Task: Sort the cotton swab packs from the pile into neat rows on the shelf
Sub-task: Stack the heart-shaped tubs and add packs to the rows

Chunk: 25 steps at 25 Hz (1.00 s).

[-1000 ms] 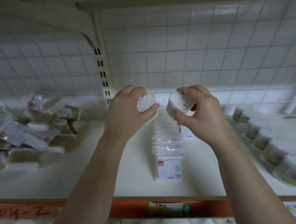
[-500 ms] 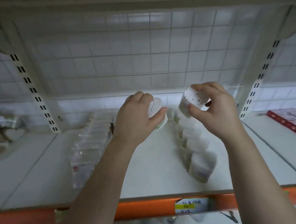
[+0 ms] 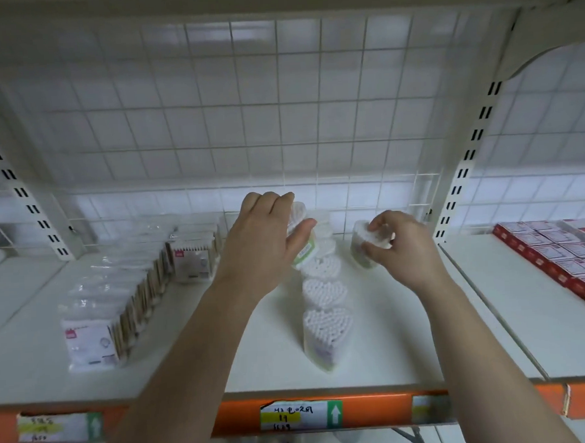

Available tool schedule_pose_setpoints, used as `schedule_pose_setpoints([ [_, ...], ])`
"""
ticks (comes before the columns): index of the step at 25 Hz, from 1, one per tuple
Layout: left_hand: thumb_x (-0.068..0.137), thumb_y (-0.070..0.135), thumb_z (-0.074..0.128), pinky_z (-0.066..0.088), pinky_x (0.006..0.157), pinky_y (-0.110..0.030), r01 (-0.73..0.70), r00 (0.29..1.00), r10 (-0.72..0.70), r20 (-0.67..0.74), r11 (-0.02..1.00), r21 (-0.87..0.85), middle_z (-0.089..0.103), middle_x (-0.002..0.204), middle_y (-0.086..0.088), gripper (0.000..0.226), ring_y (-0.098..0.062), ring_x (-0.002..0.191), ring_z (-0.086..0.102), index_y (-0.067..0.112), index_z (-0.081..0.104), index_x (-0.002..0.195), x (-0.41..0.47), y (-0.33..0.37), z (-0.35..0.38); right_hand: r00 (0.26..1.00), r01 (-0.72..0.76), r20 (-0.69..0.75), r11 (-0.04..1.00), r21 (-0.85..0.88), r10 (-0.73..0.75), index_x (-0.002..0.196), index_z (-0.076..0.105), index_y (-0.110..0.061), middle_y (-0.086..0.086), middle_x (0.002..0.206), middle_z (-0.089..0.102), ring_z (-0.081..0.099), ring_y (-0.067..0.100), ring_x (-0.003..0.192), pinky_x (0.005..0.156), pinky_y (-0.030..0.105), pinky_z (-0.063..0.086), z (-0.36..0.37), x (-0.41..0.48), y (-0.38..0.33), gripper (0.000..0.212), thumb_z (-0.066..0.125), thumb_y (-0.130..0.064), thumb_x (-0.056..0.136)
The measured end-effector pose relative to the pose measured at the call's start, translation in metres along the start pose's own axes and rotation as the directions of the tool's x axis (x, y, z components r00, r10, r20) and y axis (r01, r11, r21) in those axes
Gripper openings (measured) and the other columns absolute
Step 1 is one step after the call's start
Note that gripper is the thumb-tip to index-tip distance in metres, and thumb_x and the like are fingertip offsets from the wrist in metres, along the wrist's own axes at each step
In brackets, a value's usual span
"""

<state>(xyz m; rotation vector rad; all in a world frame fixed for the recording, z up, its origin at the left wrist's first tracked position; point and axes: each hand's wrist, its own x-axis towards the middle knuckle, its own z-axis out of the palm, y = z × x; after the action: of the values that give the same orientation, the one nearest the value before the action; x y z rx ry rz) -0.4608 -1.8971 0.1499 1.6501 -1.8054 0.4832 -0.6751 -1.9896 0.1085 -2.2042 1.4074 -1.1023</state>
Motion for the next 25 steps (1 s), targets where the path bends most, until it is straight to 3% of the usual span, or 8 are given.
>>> schedule_pose_setpoints([
  [5,0.088,0.056,0.033,0.034,0.089,-0.029,0.023,0.999,-0.024,0.037,0.999,0.033,0.063,0.104,-0.009,0.068,-0.030,0.102,0.050,0.003,0.059,0.122,0.003,-0.009,0.008,1.000,0.006,-0.002,1.000,0.018,-0.006,0.095,0.061,-0.014,-0.006,0.091,0.055,0.053,0.017,0.088,0.065,0.021,0.031,0.029,0.006,0.022,0.025,0.073,-0.014,0.074],
  [10,0.090,0.058,0.029,0.038,0.087,-0.033,0.081,0.996,-0.080,0.033,0.996,-0.032,0.060,0.103,-0.005,0.067,-0.027,0.102,0.048,0.008,0.057,0.125,0.009,-0.013,0.016,0.999,0.044,0.008,0.998,0.034,-0.044,0.100,0.061,-0.013,-0.003,0.103,0.054,0.051,0.013,0.089,0.065,0.012,0.030,0.042,0.020,0.028,0.031,0.074,-0.012,0.071],
  [17,0.092,0.054,0.029,0.033,0.085,-0.027,0.091,0.995,-0.087,0.050,0.992,-0.083,0.057,0.099,-0.002,0.059,-0.023,0.097,0.045,0.012,0.056,0.124,0.018,-0.016,0.027,0.999,0.045,0.020,0.999,0.004,-0.045,0.109,0.064,-0.014,0.003,0.115,0.050,0.049,0.011,0.078,0.069,0.020,0.037,0.051,0.044,0.033,0.035,0.073,-0.013,0.075],
  [22,0.091,0.050,0.032,0.028,0.080,-0.020,0.093,0.995,-0.090,0.036,0.990,-0.102,0.056,0.093,-0.001,0.052,-0.020,0.090,0.043,0.012,0.060,0.112,0.021,-0.017,0.033,0.997,0.063,0.034,0.998,0.003,-0.063,0.109,0.064,-0.016,0.002,0.115,0.050,0.051,0.014,0.078,0.076,0.031,0.048,0.055,0.055,0.037,0.033,0.072,-0.013,0.077],
  [25,0.091,0.050,0.034,0.029,0.078,-0.022,0.100,0.995,-0.099,0.015,0.989,-0.106,0.056,0.088,-0.001,0.049,-0.018,0.086,0.042,0.011,0.060,0.102,0.022,-0.018,0.035,0.997,0.070,0.040,0.997,-0.022,-0.069,0.111,0.063,-0.015,0.003,0.116,0.049,0.052,0.015,0.083,0.072,0.020,0.037,0.057,0.058,0.040,0.035,0.071,-0.011,0.078],
])
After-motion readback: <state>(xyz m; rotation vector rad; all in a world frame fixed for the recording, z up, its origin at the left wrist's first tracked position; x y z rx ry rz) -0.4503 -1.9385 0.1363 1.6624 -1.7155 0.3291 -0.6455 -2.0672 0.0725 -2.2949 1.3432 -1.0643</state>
